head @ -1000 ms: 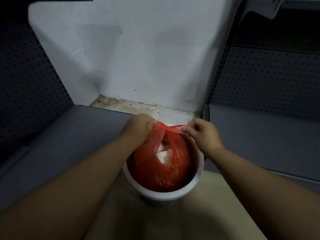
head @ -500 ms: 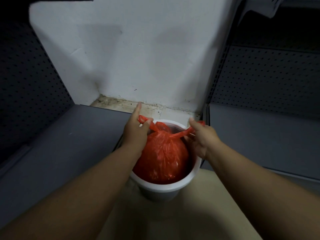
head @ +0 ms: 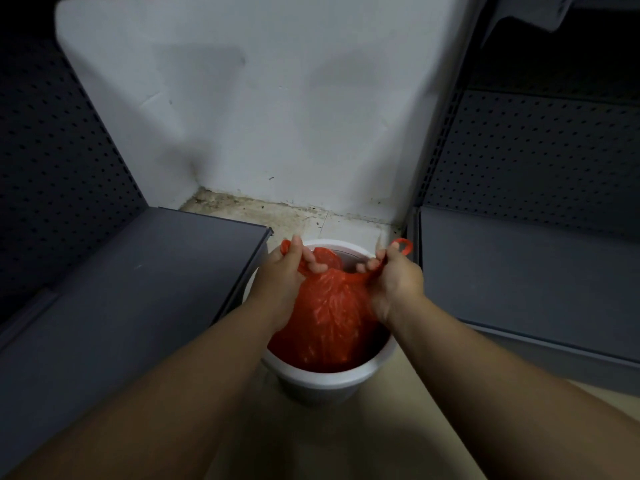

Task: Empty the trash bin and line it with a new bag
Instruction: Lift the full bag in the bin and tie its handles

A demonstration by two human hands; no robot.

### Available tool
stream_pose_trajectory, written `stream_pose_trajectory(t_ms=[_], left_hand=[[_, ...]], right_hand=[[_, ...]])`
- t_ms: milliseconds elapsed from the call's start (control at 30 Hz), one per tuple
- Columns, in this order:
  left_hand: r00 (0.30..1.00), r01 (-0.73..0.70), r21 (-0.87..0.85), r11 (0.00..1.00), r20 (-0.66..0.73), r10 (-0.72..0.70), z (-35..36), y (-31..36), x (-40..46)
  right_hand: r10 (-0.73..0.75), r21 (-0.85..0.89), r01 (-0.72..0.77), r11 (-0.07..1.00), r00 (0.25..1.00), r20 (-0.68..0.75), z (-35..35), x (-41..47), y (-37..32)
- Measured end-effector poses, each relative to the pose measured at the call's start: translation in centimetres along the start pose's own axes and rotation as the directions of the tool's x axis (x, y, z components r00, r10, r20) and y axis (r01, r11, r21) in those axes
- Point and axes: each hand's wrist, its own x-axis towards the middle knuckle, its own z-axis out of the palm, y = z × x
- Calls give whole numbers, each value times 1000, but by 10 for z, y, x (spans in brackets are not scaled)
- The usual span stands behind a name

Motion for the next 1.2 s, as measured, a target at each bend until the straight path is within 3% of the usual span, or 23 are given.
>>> stream_pose_trajectory(t_ms=[100, 167, 233, 300, 433, 567, 667, 733, 800, 833, 933, 1033, 1100, 1167, 1200], left_hand=[[997, -70, 200, 977, 37, 64, -6, 4, -3], [995, -99, 348, 932, 57, 84, -9, 6, -5], [994, -107, 460, 881, 54, 92, -15, 8, -5], [994, -105, 531, 840, 26, 108, -24, 11, -4], [988, -147, 592, 792, 46, 149, -27, 16, -4], [983, -171, 573, 802, 47, 176, -21, 10, -8], [986, -168, 469, 867, 70, 153, -12, 9, -14], [977, -204, 469, 859, 148, 151, -1, 12, -18], [943, -298, 556, 776, 297, 149, 12, 11, -19], [917, -348, 608, 714, 378, 124, 18, 11, -20], [848, -434, 628, 646, 528, 56, 32, 10, -22], [902, -278, 582, 764, 431, 0, 40, 10, -21], [944, -172, 428, 887, 328, 25, 42, 9, -20], [978, -73, 312, 947, 210, 6, 45, 8, -15], [986, -31, 292, 956, 166, -19, 47, 8, -11]], right_hand=[[-119, -390, 118, 913, 993, 23, -9, 9, 2], [-211, -637, 205, 743, 975, 67, -15, 14, -3], [-293, -765, 246, 595, 953, 79, -23, 14, -12], [-351, -816, 241, 524, 935, 51, -33, 14, -23], [-374, -857, 188, 480, 928, -5, -43, 19, -33], [-318, -910, 155, 384, 948, 27, -39, 18, -38], [-248, -854, 212, 475, 964, 102, -32, 11, -38], [-267, -844, 327, 424, 936, 229, -22, 2, -39], [-319, -861, 462, 215, 866, 385, -9, -9, -45], [-325, -844, 511, 162, 835, 444, -1, -15, -48], [-175, -781, 573, 248, 819, 546, 15, -28, -51], [-70, -696, 609, 380, 769, 635, 17, -33, -51], [-137, -652, 634, 416, 752, 644, 13, -33, -52], [-210, -665, 664, 343, 744, 635, 4, -29, -52], [-187, -694, 679, 239, 734, 653, -2, -27, -51]])
